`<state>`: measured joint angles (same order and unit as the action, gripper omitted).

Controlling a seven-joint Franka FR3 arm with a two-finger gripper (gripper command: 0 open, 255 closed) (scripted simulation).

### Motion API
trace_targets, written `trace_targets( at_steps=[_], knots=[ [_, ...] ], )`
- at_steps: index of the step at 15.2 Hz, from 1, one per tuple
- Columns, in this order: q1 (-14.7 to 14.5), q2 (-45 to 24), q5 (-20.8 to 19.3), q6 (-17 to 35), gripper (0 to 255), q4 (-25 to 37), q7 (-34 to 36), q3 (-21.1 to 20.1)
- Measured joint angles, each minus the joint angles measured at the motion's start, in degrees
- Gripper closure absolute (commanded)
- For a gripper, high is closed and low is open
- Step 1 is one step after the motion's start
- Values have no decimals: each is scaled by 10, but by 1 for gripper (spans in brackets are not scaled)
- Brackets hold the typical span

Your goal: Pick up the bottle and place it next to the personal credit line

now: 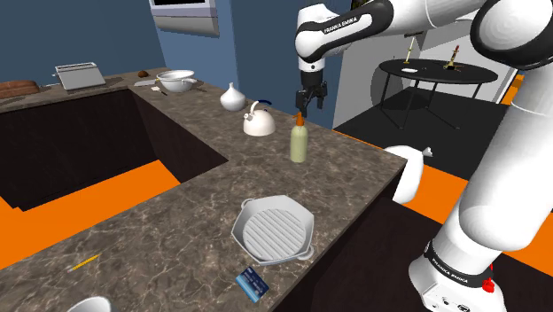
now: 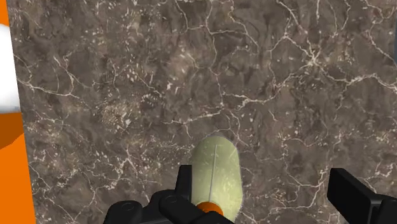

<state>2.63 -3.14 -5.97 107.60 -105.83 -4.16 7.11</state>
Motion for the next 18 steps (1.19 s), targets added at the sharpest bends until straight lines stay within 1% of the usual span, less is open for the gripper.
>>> trace_targets(
  at_steps=[4,6,7,9,14,18],
  knots=[
    [6,-85,14,4,0,91,-16,2],
    [11,-136,22,-1,0,153,-26,2],
    [12,-147,24,0,0,164,-28,2],
    [15,-158,26,7,0,170,-32,2],
    [18,-169,27,42,0,146,-34,3],
    [18,-170,27,49,0,140,-34,3]
  ],
)
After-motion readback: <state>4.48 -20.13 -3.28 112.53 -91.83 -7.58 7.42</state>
